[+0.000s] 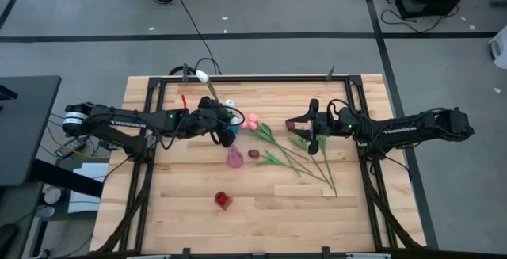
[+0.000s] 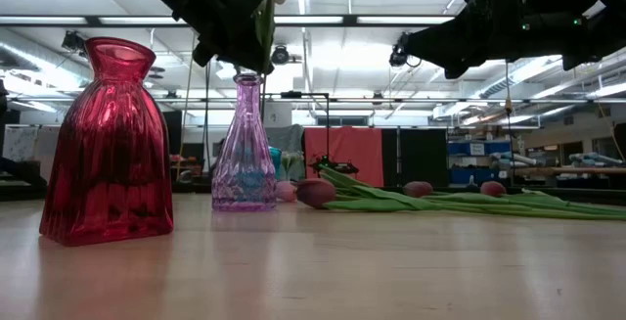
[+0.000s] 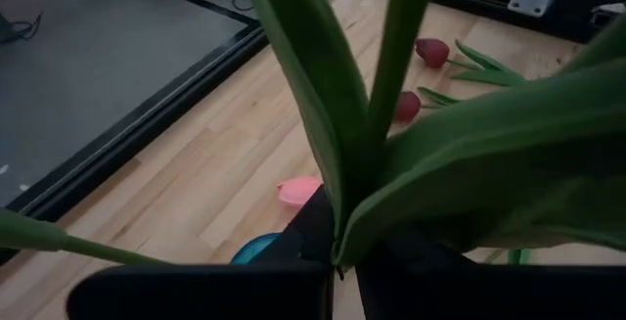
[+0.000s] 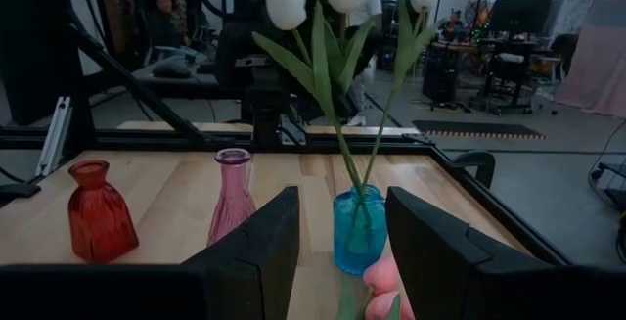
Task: Sort flowers into vase by color
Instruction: Put the white tulip into the blue vase, then put the left pink tulip into the purple vase
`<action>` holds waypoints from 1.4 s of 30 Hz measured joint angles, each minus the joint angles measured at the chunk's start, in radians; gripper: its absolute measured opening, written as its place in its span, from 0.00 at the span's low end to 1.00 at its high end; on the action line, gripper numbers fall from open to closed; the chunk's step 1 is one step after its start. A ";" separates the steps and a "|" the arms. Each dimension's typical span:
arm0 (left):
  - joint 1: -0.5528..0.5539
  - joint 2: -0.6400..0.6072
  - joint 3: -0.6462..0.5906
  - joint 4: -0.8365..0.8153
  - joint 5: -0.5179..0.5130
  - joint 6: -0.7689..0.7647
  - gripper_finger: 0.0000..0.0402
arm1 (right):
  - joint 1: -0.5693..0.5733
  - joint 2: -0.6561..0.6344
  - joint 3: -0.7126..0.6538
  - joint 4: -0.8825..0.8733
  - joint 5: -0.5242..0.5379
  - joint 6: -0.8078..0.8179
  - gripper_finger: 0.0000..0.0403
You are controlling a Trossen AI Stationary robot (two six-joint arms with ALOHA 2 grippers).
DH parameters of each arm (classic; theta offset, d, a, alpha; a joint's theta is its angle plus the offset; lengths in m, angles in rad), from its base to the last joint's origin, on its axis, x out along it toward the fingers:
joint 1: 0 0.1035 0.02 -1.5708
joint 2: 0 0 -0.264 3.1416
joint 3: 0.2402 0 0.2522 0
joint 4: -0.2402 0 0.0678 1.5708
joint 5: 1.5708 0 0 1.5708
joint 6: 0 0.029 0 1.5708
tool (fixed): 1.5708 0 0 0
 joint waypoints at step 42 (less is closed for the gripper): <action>-0.214 -0.262 -0.176 0.072 -0.092 0.053 0.39 | 0.050 0.082 0.106 -0.373 0.092 0.076 0.41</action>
